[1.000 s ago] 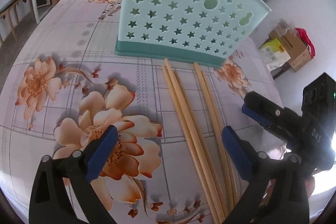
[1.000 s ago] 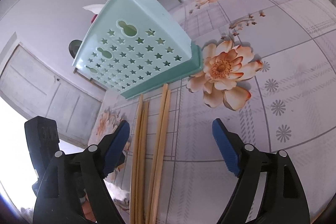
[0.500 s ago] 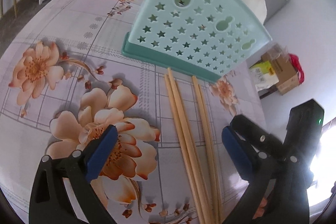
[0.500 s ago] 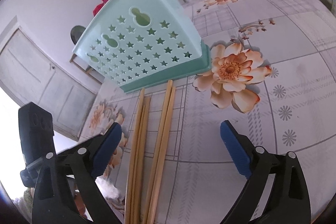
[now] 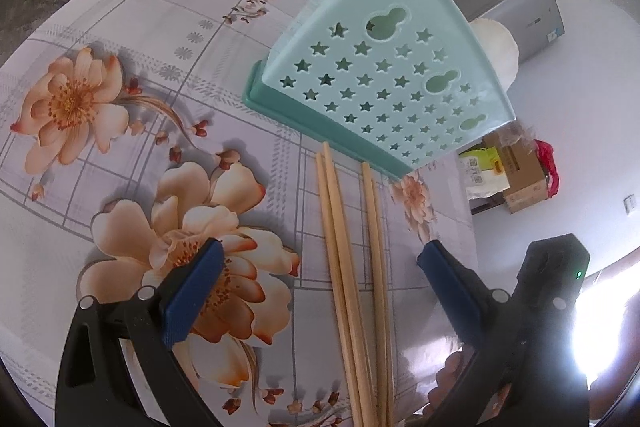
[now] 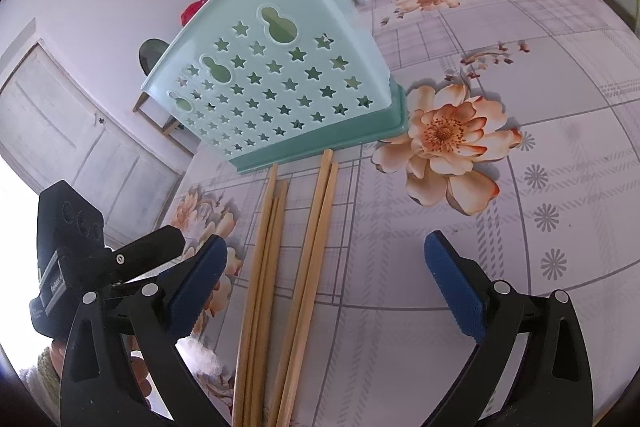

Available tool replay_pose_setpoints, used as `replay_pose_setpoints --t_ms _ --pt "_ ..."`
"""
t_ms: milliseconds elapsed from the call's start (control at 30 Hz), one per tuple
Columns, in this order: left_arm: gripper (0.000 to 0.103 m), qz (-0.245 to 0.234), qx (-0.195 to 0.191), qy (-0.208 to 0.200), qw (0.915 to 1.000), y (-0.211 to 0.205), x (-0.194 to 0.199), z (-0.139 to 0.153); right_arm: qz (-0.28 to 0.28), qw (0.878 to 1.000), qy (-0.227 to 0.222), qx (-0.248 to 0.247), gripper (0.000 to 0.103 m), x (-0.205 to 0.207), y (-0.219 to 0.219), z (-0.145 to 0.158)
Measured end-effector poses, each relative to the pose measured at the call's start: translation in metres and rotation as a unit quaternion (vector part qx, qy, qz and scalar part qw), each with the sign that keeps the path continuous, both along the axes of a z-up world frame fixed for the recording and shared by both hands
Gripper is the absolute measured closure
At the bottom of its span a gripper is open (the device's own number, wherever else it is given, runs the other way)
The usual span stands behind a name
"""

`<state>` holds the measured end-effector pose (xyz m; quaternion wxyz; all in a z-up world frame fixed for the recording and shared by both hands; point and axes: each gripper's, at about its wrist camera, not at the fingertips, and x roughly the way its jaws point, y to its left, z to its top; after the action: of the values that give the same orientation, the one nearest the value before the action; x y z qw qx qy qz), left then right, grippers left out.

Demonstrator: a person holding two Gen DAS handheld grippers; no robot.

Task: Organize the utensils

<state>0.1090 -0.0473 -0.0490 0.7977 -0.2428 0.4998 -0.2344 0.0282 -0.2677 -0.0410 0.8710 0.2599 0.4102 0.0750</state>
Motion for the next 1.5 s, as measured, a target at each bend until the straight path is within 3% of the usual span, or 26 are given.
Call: replay_pose_setpoints --t_ms 1033,1500 --pt "0.006 0.005 -0.03 0.006 0.9995 0.007 0.001 -0.004 -0.006 1.0 -0.002 0.01 0.008 -0.004 -0.006 0.0" --pt "0.006 -0.027 -0.045 0.0 0.9986 0.014 0.002 -0.004 -0.028 0.999 0.01 -0.014 0.008 0.001 0.005 0.002"
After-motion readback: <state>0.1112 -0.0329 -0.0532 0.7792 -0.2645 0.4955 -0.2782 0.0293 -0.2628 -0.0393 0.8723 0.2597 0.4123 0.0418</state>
